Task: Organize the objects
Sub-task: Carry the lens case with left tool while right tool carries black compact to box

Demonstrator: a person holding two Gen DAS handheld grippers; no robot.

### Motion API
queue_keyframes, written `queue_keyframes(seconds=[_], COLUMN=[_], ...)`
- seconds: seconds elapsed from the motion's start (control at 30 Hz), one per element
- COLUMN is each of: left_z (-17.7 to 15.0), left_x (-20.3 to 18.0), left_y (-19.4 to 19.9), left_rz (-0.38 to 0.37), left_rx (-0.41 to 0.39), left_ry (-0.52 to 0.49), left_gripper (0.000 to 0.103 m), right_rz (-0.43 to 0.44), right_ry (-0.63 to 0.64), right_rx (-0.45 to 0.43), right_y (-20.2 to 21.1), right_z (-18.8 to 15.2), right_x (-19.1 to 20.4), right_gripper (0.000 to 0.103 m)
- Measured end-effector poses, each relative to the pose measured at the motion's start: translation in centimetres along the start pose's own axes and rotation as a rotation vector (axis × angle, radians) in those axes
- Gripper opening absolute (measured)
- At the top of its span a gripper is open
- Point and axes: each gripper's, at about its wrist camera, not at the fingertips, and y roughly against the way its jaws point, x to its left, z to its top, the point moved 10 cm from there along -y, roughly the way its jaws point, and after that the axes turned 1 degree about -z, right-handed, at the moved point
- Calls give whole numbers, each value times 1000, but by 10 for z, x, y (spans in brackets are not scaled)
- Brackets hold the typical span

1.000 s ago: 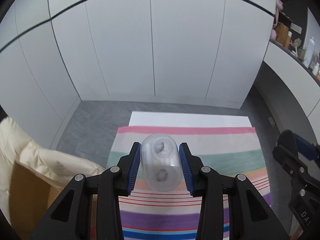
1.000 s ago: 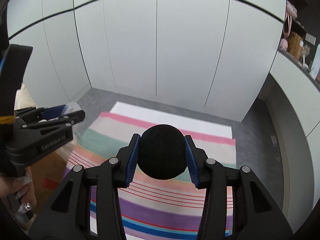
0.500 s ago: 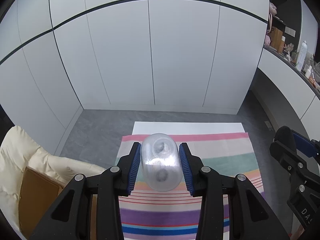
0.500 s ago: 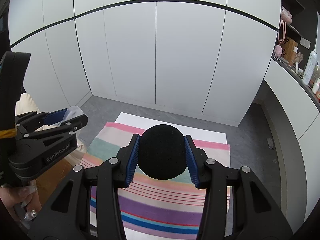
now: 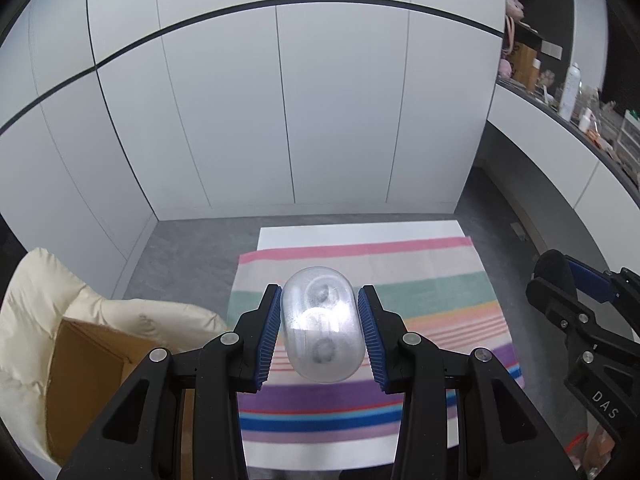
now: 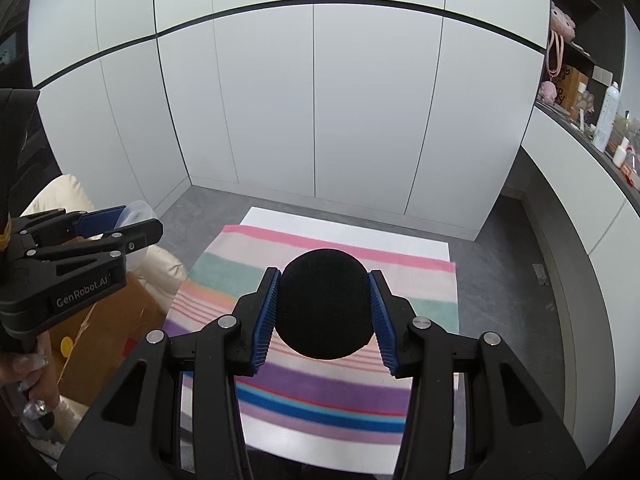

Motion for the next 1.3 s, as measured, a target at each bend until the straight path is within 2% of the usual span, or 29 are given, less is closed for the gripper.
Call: queue_keyframes(seconds=[0.17,0.3,0.53,0.67,0.87,1.07,1.3], left_z=[-22,-38,-92,-119,-144,-148,-149], left_x=[-2,0,-1,8,21,28,36], left_y=[25,42,66,77,66,59,60], left_rz=[-20,8,4,36,18,19,30], left_rx=[8,-15,8,-28,56,75,77], left_ry=[-7,-38,-60,-39,2,17,19], left_gripper=[40,40,40,40,40,40,40], right_rz=[-2,-6,-5,9,27,9,19], right_ry=[-13,-22,-30,-42,-76,-78,-56], right_rx=[-2,4,19,30,104,115,115], right_y=[25,43,68,77,71,69,67], right_z=[-22,-42,-81,-111,-153,-155,-149], right_x=[-1,1,8,12,10,6,21], right_gripper=[46,46,46,46,46,46,46])
